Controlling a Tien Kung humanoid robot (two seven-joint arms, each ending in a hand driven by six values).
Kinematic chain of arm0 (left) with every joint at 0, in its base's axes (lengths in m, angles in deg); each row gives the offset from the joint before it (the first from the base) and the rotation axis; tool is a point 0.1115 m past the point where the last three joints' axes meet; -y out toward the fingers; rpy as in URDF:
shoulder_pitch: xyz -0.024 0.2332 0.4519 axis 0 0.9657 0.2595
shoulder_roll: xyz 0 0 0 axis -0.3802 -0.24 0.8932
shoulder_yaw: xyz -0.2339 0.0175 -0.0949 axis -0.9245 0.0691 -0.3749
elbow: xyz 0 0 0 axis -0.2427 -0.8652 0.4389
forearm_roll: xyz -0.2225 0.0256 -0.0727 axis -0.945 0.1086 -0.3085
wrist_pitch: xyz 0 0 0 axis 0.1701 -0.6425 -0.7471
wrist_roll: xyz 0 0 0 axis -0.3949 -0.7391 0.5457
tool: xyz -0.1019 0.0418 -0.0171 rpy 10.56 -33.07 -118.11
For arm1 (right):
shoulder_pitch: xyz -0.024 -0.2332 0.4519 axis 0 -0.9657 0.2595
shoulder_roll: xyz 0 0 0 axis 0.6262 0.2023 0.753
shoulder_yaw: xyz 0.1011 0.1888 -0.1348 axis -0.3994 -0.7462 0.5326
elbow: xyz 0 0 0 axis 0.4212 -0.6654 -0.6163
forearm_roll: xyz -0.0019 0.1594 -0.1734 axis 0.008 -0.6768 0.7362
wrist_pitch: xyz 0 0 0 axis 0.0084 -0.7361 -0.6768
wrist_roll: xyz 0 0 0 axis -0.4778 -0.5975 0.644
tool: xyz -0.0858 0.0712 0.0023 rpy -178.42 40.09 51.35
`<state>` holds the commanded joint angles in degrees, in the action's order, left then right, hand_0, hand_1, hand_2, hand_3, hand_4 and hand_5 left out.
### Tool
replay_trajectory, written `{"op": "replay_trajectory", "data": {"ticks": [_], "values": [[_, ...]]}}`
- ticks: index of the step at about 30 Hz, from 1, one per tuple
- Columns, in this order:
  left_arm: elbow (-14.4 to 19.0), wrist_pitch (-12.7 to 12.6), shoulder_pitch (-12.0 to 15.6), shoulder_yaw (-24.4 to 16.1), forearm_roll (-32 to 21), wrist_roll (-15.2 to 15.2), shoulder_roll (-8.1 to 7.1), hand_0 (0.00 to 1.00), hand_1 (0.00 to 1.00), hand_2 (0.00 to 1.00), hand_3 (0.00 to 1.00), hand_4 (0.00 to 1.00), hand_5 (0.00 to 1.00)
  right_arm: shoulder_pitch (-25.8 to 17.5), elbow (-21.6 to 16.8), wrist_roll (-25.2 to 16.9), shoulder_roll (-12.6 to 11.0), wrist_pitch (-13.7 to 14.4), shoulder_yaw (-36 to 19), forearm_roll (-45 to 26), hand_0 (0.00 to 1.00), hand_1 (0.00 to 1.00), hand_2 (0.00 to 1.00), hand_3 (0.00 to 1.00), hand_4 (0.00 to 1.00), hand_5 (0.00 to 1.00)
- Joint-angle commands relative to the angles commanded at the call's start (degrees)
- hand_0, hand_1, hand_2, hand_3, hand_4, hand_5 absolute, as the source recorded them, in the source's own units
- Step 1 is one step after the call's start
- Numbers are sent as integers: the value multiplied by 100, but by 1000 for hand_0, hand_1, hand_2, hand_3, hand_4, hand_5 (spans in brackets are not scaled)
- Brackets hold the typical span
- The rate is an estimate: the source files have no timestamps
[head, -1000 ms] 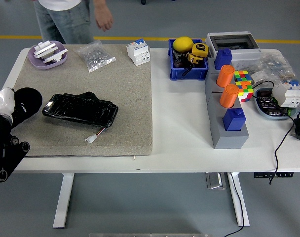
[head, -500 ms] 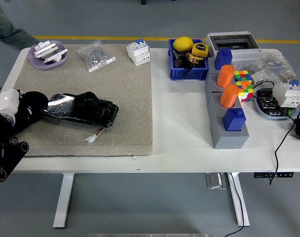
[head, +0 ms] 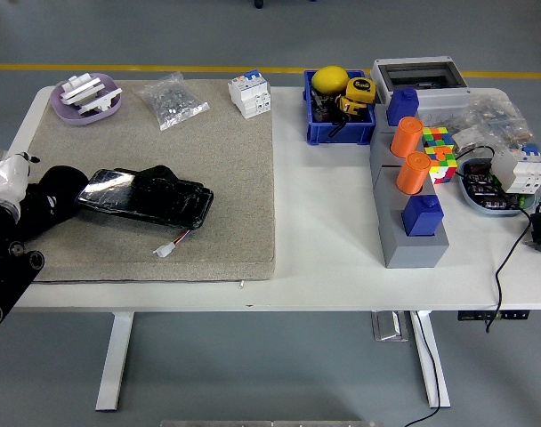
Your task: Pick the rag up,wipe the panel,place it on the desk
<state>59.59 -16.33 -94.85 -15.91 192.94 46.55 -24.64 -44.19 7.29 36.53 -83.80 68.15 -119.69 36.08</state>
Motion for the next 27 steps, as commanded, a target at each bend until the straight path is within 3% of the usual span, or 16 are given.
{"op": "replay_trajectory", "data": {"ticks": [10, 16, 20, 23, 24, 27], "values": [[1316, 592, 443, -598, 57, 424, -311, 839, 943, 981, 859, 891, 147, -7, 8, -21, 10, 2, -75, 16, 741, 620, 604, 556, 902, 418], [2138, 400, 809, -1290, -565, 212, -345, 824, 926, 947, 838, 883, 166, -55, 33, -9, 28, -23, -26, -43, 741, 620, 604, 557, 902, 420], [2490, 114, 957, -1688, -1068, -157, -225, 808, 902, 911, 814, 875, 169, -78, 48, 2, 26, -27, 3, -80, 743, 620, 603, 556, 902, 419], [2556, -121, 998, -1879, -1519, -510, -33, 808, 902, 911, 814, 875, 169, -87, 49, -2, 33, -19, 5, -82, 743, 620, 603, 556, 902, 419], [2547, -186, 1006, -1923, -1636, -617, 50, 783, 856, 863, 729, 873, 166, -90, 48, -4, 36, -16, 11, -85, 742, 620, 603, 556, 901, 420], [2498, -331, 1028, -2053, -1942, -863, 303, 783, 856, 863, 729, 873, 166, -102, 47, -11, 45, -9, 32, -94, 742, 620, 603, 556, 901, 420]]}}
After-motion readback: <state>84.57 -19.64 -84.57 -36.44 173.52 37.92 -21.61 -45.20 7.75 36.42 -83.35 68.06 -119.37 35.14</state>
